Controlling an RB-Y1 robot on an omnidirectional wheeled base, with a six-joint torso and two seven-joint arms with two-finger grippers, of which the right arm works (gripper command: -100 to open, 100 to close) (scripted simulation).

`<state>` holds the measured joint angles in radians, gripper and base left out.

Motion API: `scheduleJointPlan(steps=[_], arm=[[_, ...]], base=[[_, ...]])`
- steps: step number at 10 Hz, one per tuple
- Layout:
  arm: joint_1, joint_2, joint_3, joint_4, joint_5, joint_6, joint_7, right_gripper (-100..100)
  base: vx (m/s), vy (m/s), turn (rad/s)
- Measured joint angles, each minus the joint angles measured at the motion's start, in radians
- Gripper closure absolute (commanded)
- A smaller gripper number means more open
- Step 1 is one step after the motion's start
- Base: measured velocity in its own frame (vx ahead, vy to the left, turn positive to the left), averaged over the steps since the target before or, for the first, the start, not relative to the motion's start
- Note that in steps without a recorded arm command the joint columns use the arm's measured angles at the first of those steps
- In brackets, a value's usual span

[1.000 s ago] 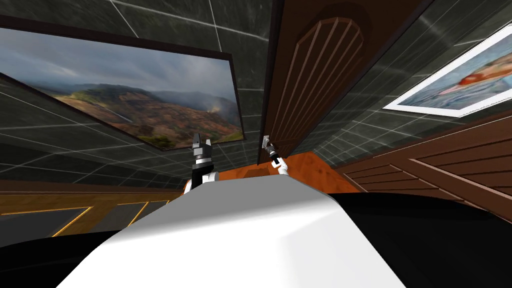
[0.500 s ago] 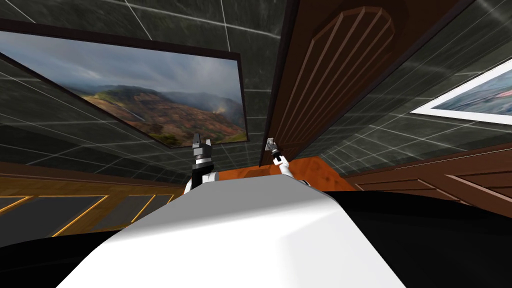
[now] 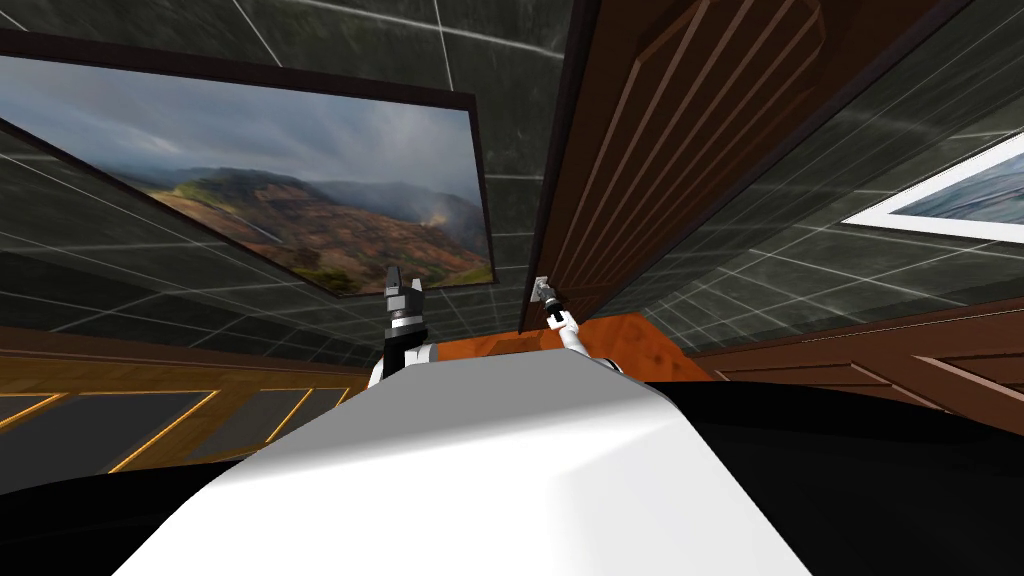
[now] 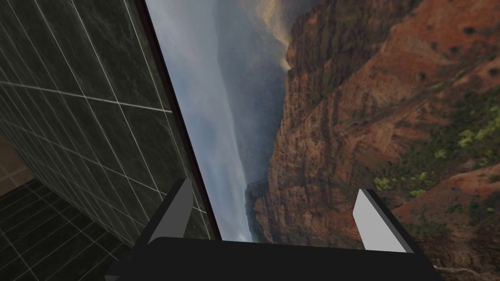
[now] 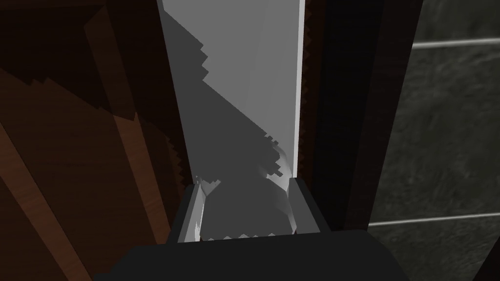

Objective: Pull the door open

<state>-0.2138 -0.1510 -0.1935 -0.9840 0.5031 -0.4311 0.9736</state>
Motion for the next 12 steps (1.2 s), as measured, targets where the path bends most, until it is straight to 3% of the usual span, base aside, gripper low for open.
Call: scheduleJointPlan(steps=[4,12], arm=[[-0.001,-0.003,0.001,0.002,-0.010,0.001,-0.016,100],[-0.015,-0.020,0.016,0.019,-0.102,-0.002,-0.195,100]], base=[[-0.018,-0.007,0.026],[-0.049,-0.027,0.057]])
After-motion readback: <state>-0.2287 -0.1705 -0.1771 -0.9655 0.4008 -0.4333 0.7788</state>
